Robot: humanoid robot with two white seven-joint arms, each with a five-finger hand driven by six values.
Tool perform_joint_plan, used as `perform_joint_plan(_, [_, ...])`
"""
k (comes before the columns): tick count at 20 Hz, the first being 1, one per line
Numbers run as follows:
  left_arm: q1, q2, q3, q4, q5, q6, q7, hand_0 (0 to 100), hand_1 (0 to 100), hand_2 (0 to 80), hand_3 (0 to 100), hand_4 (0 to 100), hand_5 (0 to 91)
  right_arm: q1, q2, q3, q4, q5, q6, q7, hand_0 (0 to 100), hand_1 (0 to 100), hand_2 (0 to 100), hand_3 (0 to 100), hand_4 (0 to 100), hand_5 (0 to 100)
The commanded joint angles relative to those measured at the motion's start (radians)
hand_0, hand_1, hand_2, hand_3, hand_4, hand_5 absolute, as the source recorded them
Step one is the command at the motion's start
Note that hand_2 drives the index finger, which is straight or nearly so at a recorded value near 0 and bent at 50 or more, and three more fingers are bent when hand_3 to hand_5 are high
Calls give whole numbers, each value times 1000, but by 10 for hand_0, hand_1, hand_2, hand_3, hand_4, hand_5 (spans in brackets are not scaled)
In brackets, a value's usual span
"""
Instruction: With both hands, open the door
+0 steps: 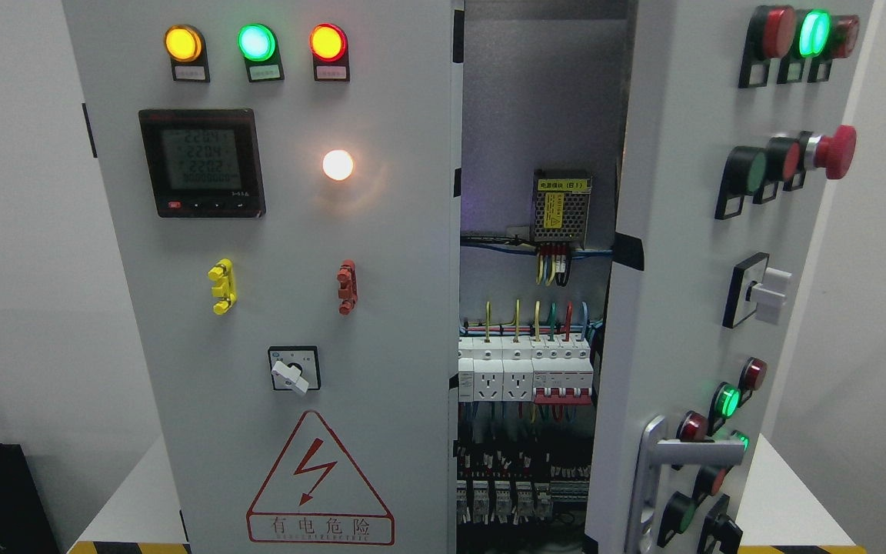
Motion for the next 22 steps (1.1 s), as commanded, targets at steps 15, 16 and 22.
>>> perform_joint_plan(15, [7,824,286,-563,420,8,-184,120,389,0,0,0,0,0,0,-21,0,31,0,0,120,389,0,0,0,0])
perform_joint_plan(16, [4,849,285,-576,420,8,-184,120,389,0,0,0,0,0,0,-21,0,31,0,0,120,389,0,0,0,0])
perform_joint_plan(22, [-18,907,266,-731,428,23,-54,120,389,0,0,0,0,0,0,-21,0,31,0,0,120,389,0,0,0,0])
